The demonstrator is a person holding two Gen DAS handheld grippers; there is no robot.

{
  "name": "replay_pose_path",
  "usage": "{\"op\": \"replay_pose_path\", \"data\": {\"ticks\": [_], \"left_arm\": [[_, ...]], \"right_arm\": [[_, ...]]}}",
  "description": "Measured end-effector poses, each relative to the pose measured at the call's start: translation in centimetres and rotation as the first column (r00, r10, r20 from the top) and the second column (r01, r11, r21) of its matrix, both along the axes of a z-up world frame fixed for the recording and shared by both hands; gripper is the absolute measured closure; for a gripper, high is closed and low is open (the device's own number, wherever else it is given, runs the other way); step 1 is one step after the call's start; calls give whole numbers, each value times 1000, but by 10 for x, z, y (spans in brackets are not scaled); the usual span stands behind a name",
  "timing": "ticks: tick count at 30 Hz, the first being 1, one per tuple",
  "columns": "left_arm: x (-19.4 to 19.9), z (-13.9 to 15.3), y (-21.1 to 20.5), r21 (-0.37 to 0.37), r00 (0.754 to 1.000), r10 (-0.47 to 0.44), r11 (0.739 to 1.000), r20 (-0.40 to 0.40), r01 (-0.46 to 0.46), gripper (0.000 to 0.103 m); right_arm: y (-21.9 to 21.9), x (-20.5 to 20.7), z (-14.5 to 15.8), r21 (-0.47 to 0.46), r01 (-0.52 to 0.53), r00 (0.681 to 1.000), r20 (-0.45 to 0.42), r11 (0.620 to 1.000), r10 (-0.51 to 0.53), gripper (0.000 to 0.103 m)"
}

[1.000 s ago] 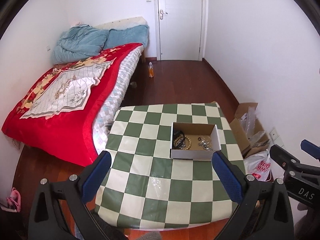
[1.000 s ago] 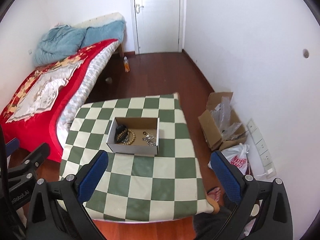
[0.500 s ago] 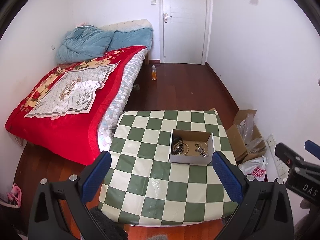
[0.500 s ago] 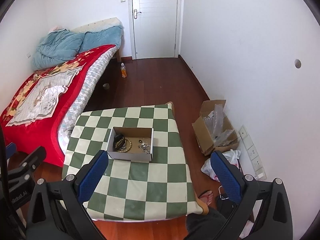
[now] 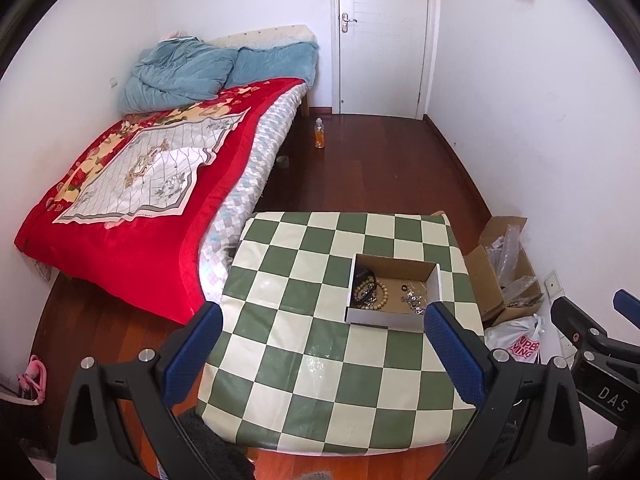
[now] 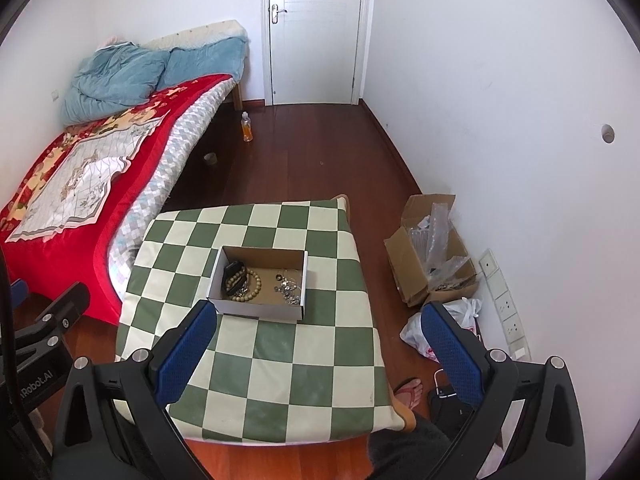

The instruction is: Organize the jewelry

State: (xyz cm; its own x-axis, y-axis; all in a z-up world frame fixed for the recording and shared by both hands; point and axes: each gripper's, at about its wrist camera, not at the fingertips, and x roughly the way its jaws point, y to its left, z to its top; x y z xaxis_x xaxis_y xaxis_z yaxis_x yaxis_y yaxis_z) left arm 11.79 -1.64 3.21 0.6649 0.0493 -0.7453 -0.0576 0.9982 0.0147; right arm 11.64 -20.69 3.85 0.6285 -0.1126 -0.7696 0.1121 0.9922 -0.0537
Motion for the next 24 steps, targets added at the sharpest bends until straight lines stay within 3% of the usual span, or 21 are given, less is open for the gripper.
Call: {"op": "replay_pose_path", "data": {"ticks": [24], "left_arm": [[6,-8,4,22,1000,9,1000,-20,-9,0]], "right_arm": [[1,7,-14,-4,-4,999,-36,1000,4,0]]}}
